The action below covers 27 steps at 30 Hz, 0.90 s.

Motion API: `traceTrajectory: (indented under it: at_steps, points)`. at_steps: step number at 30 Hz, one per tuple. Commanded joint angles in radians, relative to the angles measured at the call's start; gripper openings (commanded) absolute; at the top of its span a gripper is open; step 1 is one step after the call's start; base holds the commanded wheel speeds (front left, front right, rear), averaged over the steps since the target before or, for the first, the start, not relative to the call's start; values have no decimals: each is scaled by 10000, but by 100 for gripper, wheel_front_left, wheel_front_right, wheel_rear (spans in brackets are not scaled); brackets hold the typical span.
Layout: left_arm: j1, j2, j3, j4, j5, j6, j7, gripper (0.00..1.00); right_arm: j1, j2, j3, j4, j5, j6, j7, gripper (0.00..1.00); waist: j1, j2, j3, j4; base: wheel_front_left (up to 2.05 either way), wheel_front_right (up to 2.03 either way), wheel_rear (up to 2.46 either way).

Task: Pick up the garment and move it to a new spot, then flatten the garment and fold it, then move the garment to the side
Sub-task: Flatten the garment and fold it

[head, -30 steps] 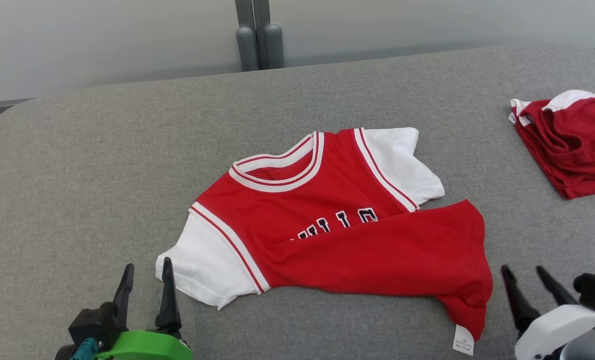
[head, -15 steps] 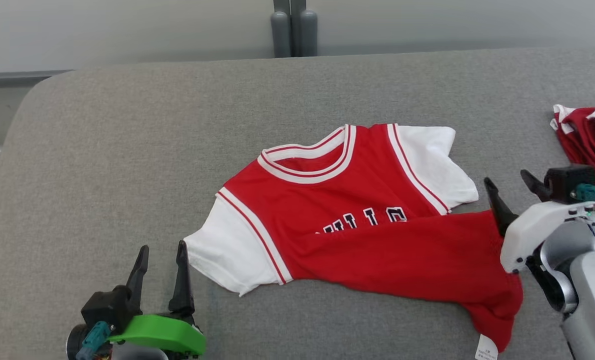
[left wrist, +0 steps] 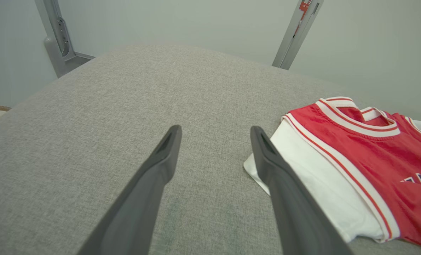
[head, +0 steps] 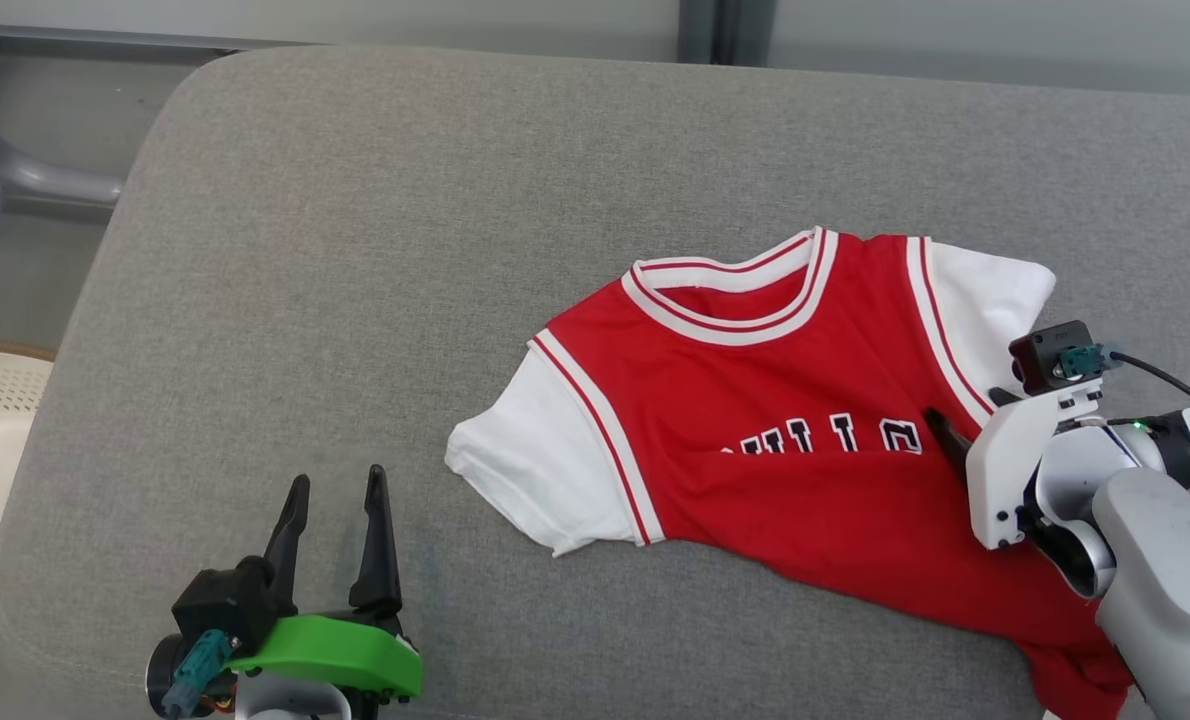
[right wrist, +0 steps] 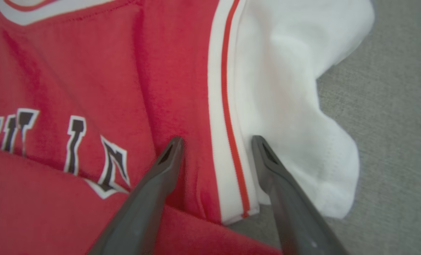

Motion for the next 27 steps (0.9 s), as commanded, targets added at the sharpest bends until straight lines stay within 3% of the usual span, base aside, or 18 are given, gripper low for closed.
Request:
traceTrajectory:
  at_steps: [1,2,3,4,6,18,27]
  points:
    - [-108,18,-28,-49,-43,46,-34,100,-126,-115,177,260,117,-8,176,100,0,0,87,221,0,0,0]
    - [-98,18,-38,-53,-51,55,-34,100,-158,-128,269,359,139,-8,235,100,0,0,79,250,0,0,0]
    - [-89,18,-59,-63,-59,61,-34,100,-232,-158,343,472,199,-8,246,51,0,0,70,287,0,0,0]
    - [-84,18,-79,-68,-60,67,-34,100,-307,-193,391,551,224,-8,231,27,0,0,63,319,0,0,0]
    - [-74,18,-124,-82,-71,84,-34,100,-523,-317,480,685,134,-8,117,0,0,0,56,388,0,0,0]
    - [-132,17,-493,-131,-252,159,-34,100,-2733,-730,805,1788,-789,-12,-868,0,0,0,282,1275,0,0,0]
    - [-461,16,-940,-240,-535,291,-36,100,-5013,-627,1498,3375,-1730,-12,-1354,0,0,0,853,2411,0,0,0]
